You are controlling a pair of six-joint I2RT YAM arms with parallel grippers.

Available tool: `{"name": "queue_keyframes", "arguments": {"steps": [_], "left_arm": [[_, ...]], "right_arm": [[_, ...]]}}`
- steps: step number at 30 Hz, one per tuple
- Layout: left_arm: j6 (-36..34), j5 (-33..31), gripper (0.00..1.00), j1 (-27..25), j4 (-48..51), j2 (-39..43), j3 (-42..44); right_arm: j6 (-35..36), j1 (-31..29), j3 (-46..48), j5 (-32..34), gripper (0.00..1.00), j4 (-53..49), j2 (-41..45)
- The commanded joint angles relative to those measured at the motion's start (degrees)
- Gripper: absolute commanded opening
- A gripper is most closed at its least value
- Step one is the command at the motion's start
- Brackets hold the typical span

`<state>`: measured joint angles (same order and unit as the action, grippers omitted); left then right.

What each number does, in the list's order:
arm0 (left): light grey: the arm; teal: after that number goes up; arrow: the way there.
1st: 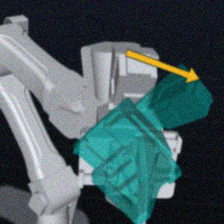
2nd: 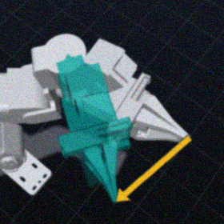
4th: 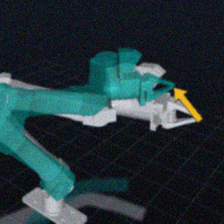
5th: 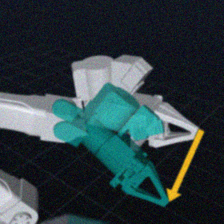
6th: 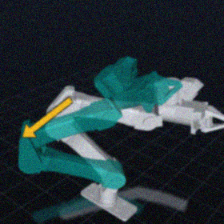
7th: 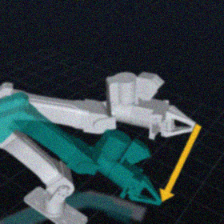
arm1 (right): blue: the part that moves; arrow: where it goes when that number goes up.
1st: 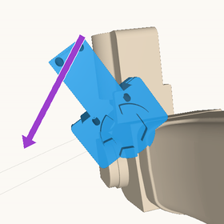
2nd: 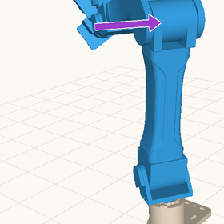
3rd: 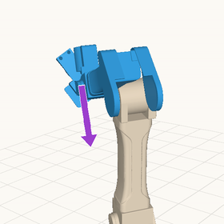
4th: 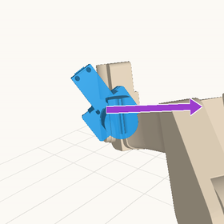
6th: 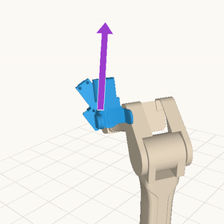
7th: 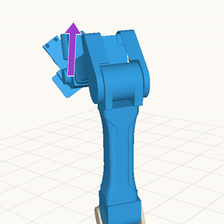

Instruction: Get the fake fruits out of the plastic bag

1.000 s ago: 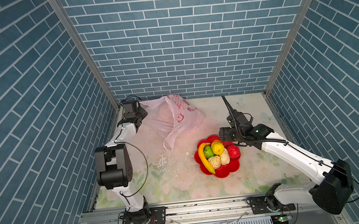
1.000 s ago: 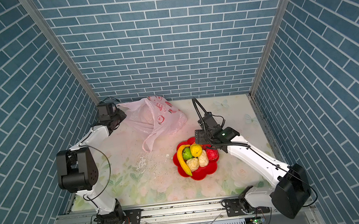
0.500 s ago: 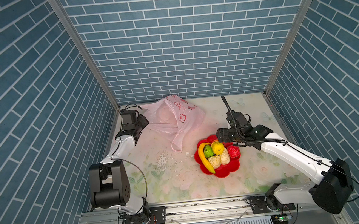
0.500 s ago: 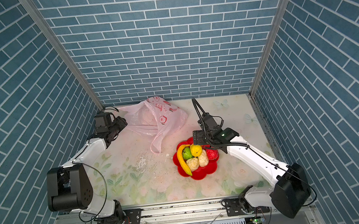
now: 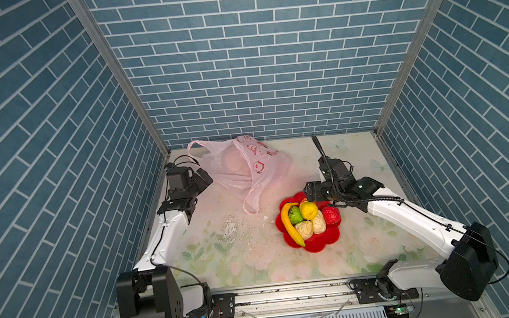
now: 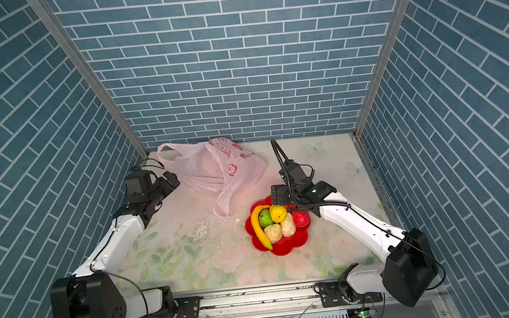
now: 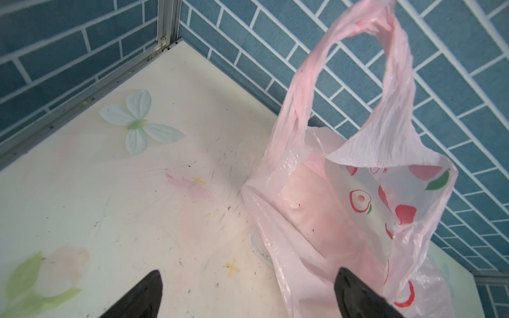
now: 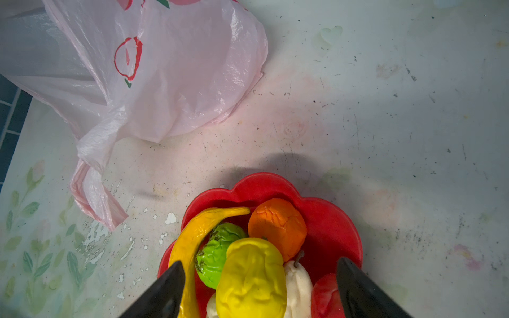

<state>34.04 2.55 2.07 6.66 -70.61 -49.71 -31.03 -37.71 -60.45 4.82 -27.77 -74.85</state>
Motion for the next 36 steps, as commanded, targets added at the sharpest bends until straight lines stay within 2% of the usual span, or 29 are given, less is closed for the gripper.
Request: {"name": "queue_keyframes", "arguments": {"steps": [1,9,15,18,23,29,36], "left_arm": [[-2.0,-1.2,0.99,-0.1,3.9,4.6,2.0],[-6.1,-9.0,0.99,0.0,13.1,11.7,2.3],[-7.0,-15.1,0.99,-0.1,15.1,13.4,3.6],[-9.5,-15.6,0.99,0.0,11.6,13.4,6.1],[-16.0,-17.5,0.99,-0.1,5.3,13.1,9.1],[-20.5,-19.3,0.99,-0.1,-4.1,12.4,14.6],[-23.3,-19.1,0.99,-0.1,-16.9,7.8,19.8]], "right_arm": [[1.2,0.8,1.1,2.3,0.87,2.1,0.2],[1.1,4.4,6.3,6.5,0.89,8.4,4.1],[3.8,7.2,11.9,14.8,0.93,14.1,8.7],[6.3,8.6,14.9,20.3,0.98,17.3,10.7],[9.3,13.1,19.8,25.3,0.99,22.9,11.6],[13.4,17.8,24.5,26.9,0.99,31.0,10.1],[18.9,21.7,27.5,27.5,0.99,38.1,7.6]]}}
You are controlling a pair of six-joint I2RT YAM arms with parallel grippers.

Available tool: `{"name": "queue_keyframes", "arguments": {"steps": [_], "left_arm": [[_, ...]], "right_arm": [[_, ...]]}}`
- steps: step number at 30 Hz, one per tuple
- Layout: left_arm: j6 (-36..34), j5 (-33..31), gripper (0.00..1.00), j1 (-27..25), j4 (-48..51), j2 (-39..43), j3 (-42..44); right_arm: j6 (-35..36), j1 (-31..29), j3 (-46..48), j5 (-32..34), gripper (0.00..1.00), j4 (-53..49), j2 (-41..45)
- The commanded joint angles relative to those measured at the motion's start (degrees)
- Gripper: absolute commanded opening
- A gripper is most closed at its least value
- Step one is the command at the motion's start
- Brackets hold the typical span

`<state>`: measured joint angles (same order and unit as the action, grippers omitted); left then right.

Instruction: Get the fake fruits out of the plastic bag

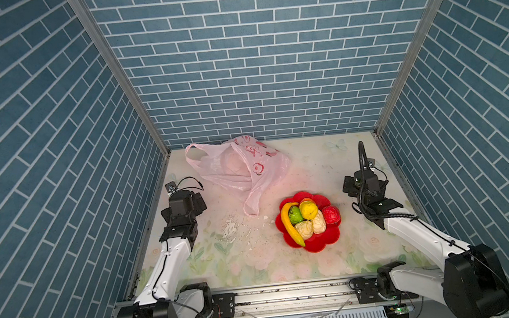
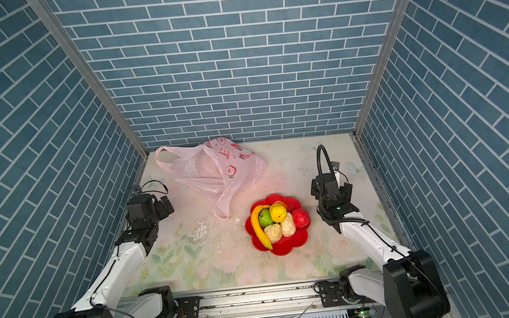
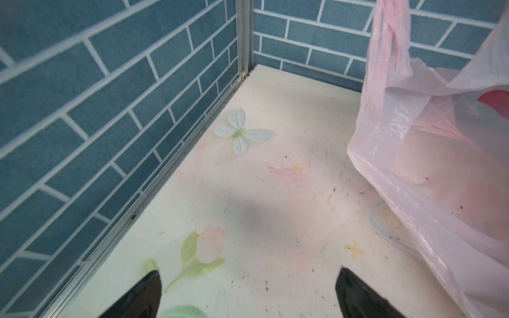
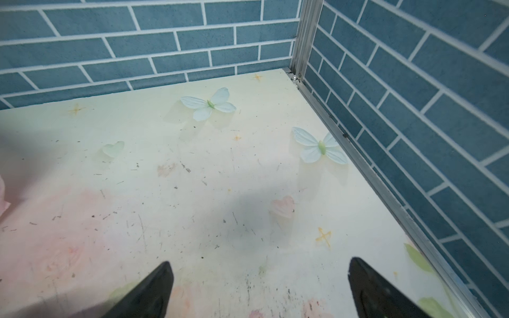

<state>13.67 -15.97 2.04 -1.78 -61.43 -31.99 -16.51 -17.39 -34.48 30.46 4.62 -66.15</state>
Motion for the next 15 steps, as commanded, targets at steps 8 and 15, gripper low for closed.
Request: {"name": "queue_keyframes", "arguments": {"steps": [8,15], "left_arm": [[-9.2,4.0,0.99,0.0,-21.7,-7.6,4.7],[-11.2,7.2,0.99,0.0,-30.8,-13.8,6.2]], "right_arm": [[4.5,6.0,2.6,0.0,0.99,9.2,-3.4],[7.0,8.2,2.2,-0.9,0.99,12.0,-5.5]]}}
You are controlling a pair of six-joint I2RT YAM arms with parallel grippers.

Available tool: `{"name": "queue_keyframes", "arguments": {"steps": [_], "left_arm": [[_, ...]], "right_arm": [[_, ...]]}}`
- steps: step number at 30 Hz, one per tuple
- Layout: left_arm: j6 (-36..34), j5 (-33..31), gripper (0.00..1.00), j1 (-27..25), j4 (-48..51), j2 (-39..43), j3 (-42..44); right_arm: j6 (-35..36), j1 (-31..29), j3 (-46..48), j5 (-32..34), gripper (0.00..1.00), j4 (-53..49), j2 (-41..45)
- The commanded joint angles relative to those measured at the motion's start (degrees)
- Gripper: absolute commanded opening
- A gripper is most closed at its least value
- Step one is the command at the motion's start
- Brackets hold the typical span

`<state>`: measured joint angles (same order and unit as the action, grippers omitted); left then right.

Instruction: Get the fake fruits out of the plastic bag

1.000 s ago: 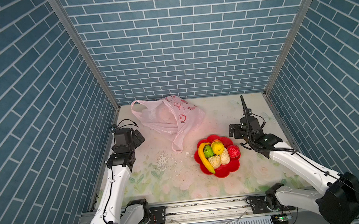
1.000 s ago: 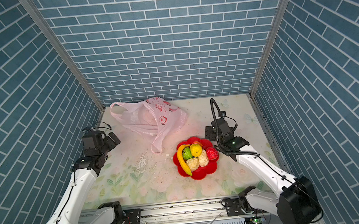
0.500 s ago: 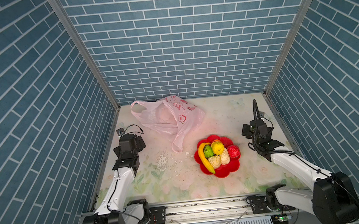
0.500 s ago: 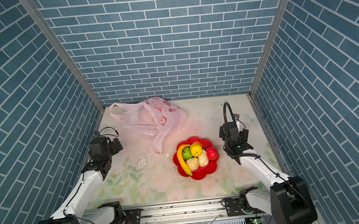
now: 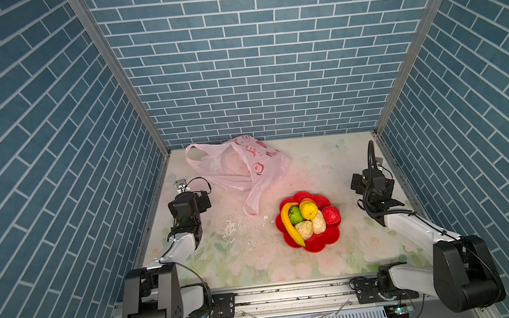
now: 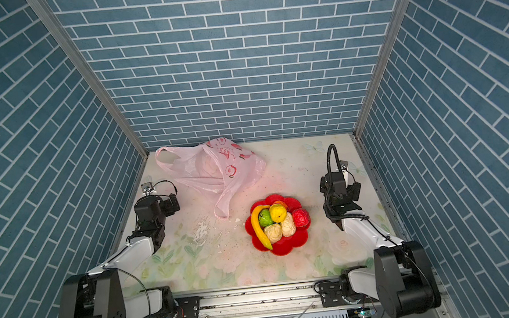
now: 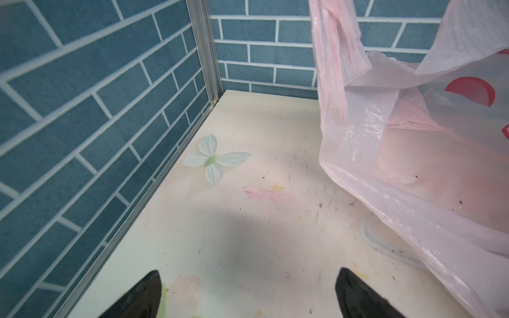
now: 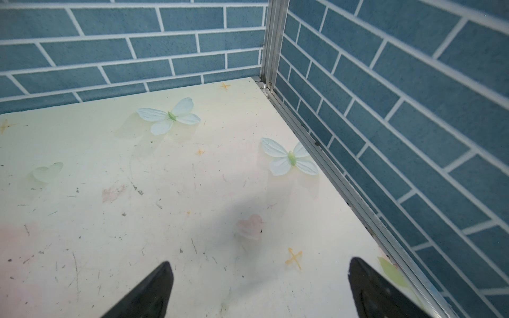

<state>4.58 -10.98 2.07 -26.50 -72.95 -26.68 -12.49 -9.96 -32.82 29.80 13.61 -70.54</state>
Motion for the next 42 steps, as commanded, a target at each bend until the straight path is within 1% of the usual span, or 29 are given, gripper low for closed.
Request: {"name": "queue_keyframes", "arguments": {"steps": [1,6,12,15,20,28,32,34,37,40,42], "left_arm": [[-2.4,3.0,0.99,0.0,-6.8,-3.5,0.8],[-3.1,5.8,0.99,-0.1,-10.1,-7.1,1.2],[-3.4,7.0,0.99,-0.1,-20.1,-9.0,5.8],[-3.8,7.9,0.99,-0.1,-23.2,-9.6,7.2],[-4.5,10.1,0.99,0.0,-28.6,-13.2,8.3],[-4.6,10.5,0.99,-0.1,-27.9,-14.0,7.5],[-4.6,10.5,0.99,-0.2,-27.9,-14.1,7.5],[-4.6,10.4,0.99,-0.1,-27.6,-14.2,7.3],[-4.7,10.3,0.99,-0.1,-27.6,-14.1,7.3],[-4.7,10.3,0.99,-0.2,-27.6,-14.2,7.3],[-4.7,10.4,0.99,-0.2,-27.6,-14.2,7.3]], "right_arm": [[3.5,1.1,0.8,-0.2,0.99,3.8,-1.6],[4.6,2.2,1.2,-1.2,0.99,7.8,-4.2],[8.0,3.1,2.7,-0.3,0.99,14.6,-6.7],[9.0,3.7,4.3,-1.1,0.99,17.8,-6.8],[9.3,4.9,7.5,-2.7,0.99,24.4,-7.1],[9.4,5.6,8.9,-4.5,0.99,26.5,-7.1],[9.6,5.9,10.0,-7.2,0.99,27.8,-7.3],[9.2,6.2,11.2,-7.8,0.99,30.7,-9.0],[9.4,6.5,13.7,-7.8,0.99,38.1,-11.5],[9.5,6.7,14.3,-8.2,0.99,41.2,-13.9],[9.3,6.7,13.9,-8.6,0.99,40.1,-13.6]]}}
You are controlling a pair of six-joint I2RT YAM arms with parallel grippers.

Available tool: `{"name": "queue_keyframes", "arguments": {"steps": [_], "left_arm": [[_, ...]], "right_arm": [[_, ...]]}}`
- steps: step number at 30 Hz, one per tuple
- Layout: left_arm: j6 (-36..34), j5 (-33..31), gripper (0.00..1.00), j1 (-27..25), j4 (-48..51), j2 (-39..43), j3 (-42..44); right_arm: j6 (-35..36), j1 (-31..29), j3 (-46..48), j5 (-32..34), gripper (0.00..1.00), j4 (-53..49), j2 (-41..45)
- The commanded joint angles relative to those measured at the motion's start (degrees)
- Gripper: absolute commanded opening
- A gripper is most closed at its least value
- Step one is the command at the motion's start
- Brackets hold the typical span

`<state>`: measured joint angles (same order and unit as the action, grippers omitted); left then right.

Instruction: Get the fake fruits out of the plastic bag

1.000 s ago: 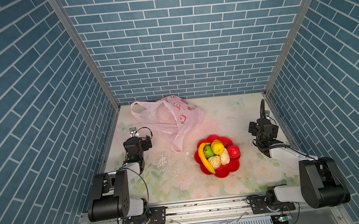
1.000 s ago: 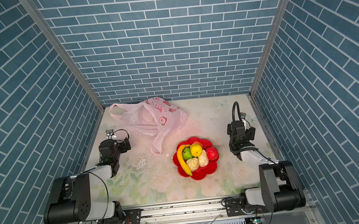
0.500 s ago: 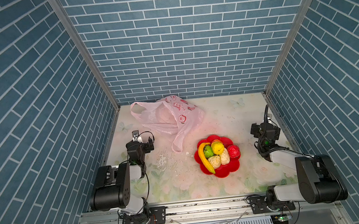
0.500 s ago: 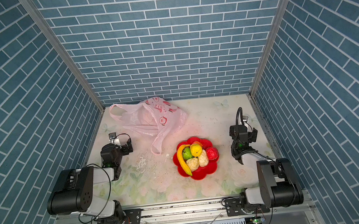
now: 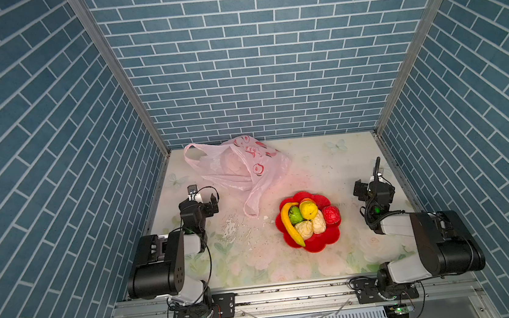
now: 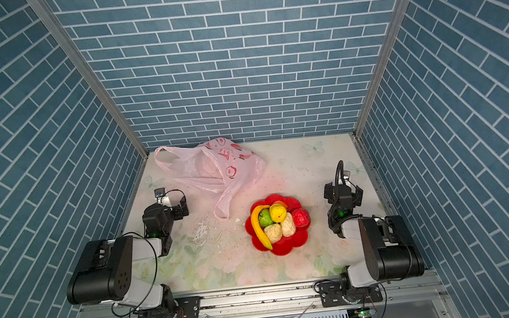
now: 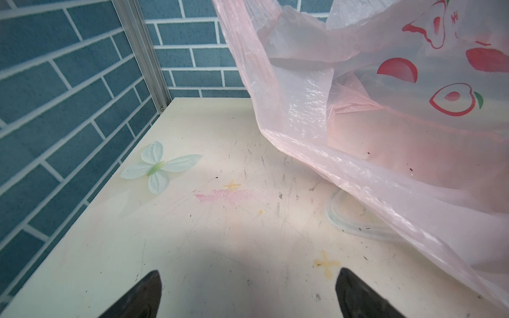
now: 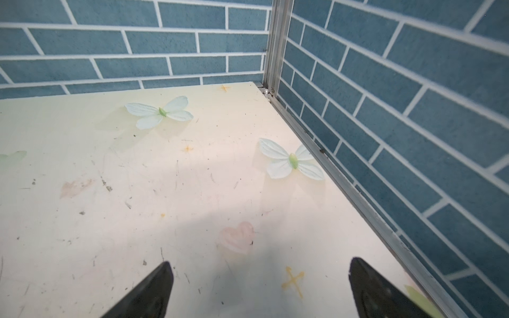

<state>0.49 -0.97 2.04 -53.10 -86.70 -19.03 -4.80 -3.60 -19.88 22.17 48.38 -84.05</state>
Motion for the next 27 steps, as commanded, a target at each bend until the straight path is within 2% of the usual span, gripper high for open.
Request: {"name": "queue_keyframes", "arguments": {"steps": [1,8,13,20,27], "left_arm": [[-0.6,0.3,0.99,-0.2,-1.0,-0.4,-0.3],[-2.4,4.4,0.99,-0.3,1.3,-0.7,-1.8],[-2.4,4.5,0.99,-0.3,1.3,-0.7,-1.9],[-2.5,4.4,0.99,-0.3,1.4,-0.8,-1.8],[-2.4,4.4,0.99,-0.3,1.5,-0.7,-1.8]], "right_arm": [[1.6,0.4,0.9,-0.9,0.99,5.5,-0.2],[1.5,1.0,1.0,-3.2,0.99,5.7,-0.5],[1.5,1.6,1.3,-5.4,0.99,6.4,-0.9],[1.7,2.3,2.9,-7.4,0.99,12.7,-4.6],[1.3,2.4,1.6,-7.3,0.99,9.3,-4.2]]}}
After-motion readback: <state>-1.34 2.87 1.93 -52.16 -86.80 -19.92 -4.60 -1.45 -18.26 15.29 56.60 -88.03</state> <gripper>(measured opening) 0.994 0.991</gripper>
